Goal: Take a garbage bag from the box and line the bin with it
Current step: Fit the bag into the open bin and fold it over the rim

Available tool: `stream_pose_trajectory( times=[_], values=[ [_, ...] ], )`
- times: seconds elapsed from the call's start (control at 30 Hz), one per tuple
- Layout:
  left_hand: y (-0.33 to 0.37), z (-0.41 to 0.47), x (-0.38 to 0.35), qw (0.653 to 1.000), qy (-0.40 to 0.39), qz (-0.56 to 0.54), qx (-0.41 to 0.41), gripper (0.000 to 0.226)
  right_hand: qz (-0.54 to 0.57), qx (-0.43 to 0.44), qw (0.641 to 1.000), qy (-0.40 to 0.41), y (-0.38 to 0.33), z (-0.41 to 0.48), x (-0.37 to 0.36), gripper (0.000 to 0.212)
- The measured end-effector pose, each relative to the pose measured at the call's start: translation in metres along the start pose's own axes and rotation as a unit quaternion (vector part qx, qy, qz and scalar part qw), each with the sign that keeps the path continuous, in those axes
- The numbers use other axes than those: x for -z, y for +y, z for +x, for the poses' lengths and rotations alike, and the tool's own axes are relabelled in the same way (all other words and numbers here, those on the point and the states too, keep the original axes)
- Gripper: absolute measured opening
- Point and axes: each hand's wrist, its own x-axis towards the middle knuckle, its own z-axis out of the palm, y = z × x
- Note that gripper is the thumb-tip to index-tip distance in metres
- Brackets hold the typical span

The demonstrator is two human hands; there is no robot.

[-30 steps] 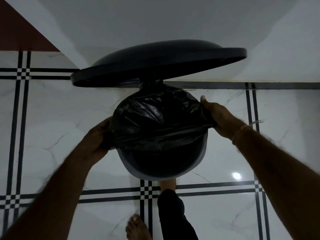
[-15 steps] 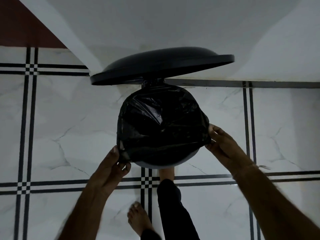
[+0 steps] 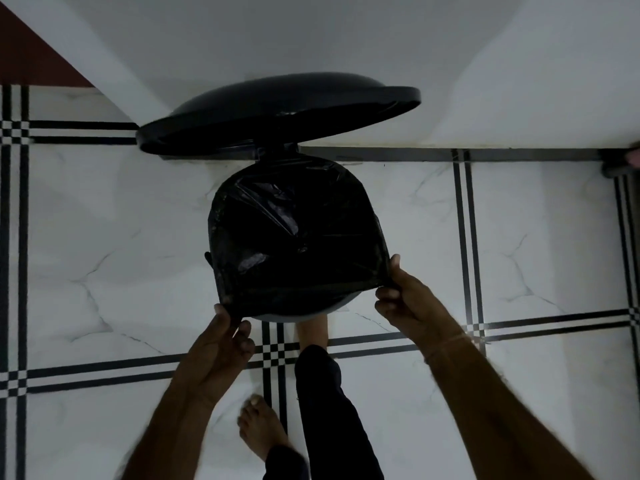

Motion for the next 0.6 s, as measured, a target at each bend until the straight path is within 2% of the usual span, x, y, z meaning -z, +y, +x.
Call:
stream_pose_trajectory(
  times=[0.07, 0.23, 0.3, 0.43, 0.5, 0.57, 0.6],
  values=[
    [-0.004, 0.0, 0.003, 0.999, -0.033, -0.042, -0.006, 0.05, 0.045, -0.017, 0.999, -0.017, 0.009, 0.001, 0.0, 0.03],
    [-0.017, -0.001, 0.001, 0.991, -0.068, -0.116, 0.004, 0.056, 0.086, -0.02, 0.995, -0.046, 0.03, -0.001, 0.006, 0.031],
    [-0.02, -0.002, -0.003, 0.99, -0.065, -0.122, 0.001, 0.052, 0.077, -0.027, 0.996, -0.039, 0.04, -0.007, 0.007, 0.032],
    [-0.024, 0.003, -0.01, 0.991, -0.042, -0.124, -0.003, 0.062, 0.087, -0.046, 0.994, -0.041, 0.063, -0.01, 0.008, 0.035],
    [-0.026, 0.005, -0.013, 0.992, -0.014, -0.128, 0.003, 0.053, 0.125, -0.056, 0.99, -0.037, 0.072, -0.008, 0.006, 0.039],
    [-0.027, 0.009, -0.015, 0.992, 0.054, -0.112, 0.012, 0.026, 0.16, -0.057, 0.985, -0.026, 0.076, -0.002, 0.005, 0.04],
    [-0.026, 0.013, -0.017, 0.993, 0.077, -0.092, 0.018, 0.023, 0.17, -0.057, 0.984, -0.015, 0.076, 0.003, 0.004, 0.038]
  ],
)
